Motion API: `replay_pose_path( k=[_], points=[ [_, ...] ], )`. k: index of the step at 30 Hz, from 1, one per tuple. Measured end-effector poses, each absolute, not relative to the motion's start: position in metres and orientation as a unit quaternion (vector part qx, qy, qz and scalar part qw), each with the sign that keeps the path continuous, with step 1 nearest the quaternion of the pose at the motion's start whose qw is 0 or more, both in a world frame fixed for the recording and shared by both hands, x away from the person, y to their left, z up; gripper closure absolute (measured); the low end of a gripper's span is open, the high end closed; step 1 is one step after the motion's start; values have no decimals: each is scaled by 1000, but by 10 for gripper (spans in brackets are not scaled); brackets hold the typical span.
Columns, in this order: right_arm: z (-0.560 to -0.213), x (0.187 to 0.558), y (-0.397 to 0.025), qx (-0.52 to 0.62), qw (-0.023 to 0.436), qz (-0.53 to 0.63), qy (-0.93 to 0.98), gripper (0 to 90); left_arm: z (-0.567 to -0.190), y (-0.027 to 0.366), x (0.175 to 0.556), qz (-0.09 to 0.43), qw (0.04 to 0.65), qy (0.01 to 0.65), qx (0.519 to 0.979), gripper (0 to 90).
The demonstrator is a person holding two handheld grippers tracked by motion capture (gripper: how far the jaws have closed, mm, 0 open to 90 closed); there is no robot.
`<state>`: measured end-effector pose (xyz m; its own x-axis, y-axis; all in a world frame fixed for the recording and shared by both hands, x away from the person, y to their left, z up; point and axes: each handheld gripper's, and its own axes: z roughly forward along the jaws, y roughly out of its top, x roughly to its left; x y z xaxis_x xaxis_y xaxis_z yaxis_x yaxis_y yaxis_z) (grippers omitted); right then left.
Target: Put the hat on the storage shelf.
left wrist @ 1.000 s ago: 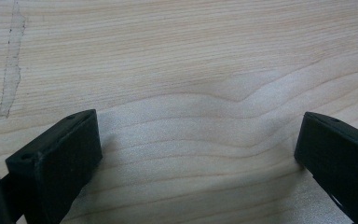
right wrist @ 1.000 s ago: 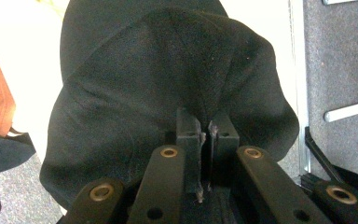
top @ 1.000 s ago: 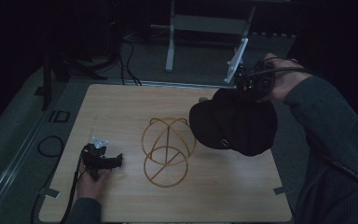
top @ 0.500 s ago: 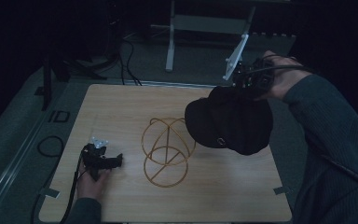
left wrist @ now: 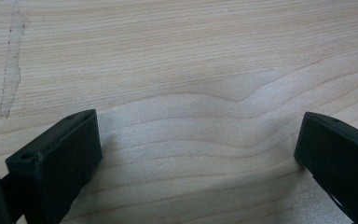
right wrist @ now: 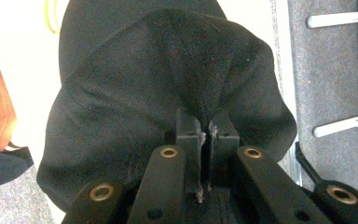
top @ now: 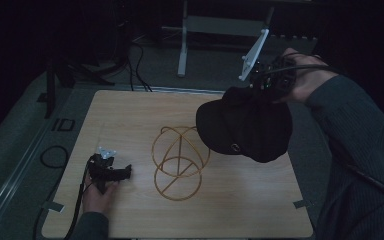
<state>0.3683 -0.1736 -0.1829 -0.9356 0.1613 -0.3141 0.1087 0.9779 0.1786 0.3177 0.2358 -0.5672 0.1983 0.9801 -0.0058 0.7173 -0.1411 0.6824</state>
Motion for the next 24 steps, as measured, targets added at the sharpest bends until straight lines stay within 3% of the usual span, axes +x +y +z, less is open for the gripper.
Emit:
replay_pose_path(
  k=[24],
  points=[
    [-177,366,-170,51,156,178,970,858,-567,236,318,229,285,589,720,1]
  ],
)
